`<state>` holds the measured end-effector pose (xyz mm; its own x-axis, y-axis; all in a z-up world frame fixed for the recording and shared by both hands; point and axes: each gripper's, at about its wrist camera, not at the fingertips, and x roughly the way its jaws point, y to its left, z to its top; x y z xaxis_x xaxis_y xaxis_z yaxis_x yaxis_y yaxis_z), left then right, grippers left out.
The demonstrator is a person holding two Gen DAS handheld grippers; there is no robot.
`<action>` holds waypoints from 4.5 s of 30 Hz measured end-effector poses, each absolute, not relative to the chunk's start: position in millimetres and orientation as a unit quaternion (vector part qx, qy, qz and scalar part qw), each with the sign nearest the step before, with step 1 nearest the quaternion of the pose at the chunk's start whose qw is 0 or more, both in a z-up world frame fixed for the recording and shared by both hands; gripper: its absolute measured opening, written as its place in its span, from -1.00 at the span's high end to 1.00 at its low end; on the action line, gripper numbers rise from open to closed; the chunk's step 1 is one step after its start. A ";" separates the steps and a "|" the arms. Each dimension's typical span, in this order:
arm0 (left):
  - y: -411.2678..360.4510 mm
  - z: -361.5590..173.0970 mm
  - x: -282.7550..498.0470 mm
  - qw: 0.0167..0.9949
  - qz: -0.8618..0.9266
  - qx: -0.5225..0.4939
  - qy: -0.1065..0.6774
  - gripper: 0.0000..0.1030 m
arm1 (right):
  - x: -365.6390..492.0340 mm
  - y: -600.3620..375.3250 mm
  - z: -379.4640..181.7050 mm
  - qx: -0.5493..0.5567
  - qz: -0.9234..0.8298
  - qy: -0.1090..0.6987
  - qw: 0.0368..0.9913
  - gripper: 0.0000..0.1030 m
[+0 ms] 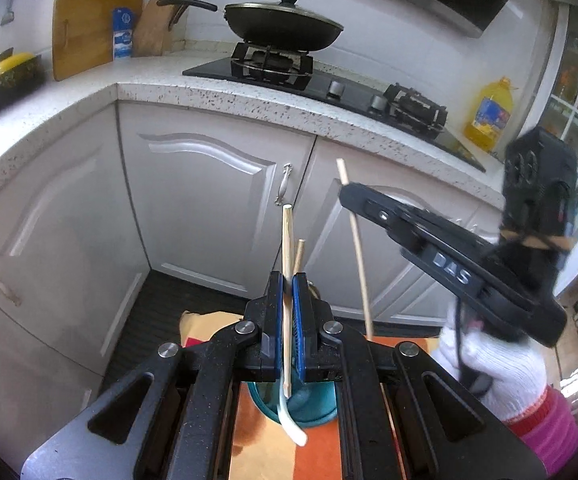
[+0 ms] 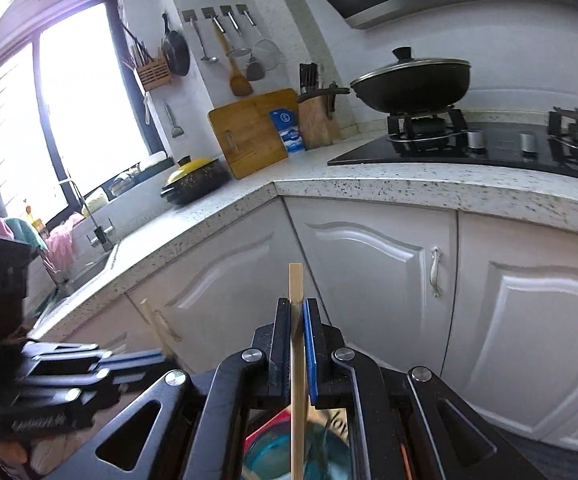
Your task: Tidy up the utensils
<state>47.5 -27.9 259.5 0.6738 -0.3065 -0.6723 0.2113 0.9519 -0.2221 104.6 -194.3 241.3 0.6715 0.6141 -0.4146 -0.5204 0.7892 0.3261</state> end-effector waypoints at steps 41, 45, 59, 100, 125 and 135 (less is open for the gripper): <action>-45.1 201.3 58.1 0.901 -0.116 -0.046 0.416 0.94 | 62.0 -223.8 210.7 0.053 0.283 0.237 0.928 0.89; -48.3 194.0 56.6 0.896 -0.119 -0.045 0.424 0.94 | 55.2 -216.8 192.6 0.030 0.285 0.271 0.919 0.89; -43.6 194.5 40.2 0.888 -0.123 -0.068 0.438 0.53 | 33.3 -244.5 189.6 0.056 0.278 0.330 0.901 0.17; -146.8 169.8 -91.4 0.867 -0.226 -0.008 0.445 0.30 | -119.4 -383.7 101.3 0.061 0.094 0.478 0.871 0.06; -136.0 69.7 -57.8 0.820 -0.165 -0.031 0.548 0.30 | -14.5 -352.3 21.6 -0.022 0.098 0.555 0.826 0.75; -146.4 39.2 -26.7 0.826 -0.140 -0.047 0.544 0.30 | -29.4 -400.0 26.9 -0.002 0.105 0.570 0.815 0.78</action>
<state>-26.7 -146.4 39.2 0.3686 -0.2824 -0.8857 0.1799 0.9564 -0.2301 -29.4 -400.0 26.9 0.3286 0.1692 -0.9292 -0.1728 0.9780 0.1170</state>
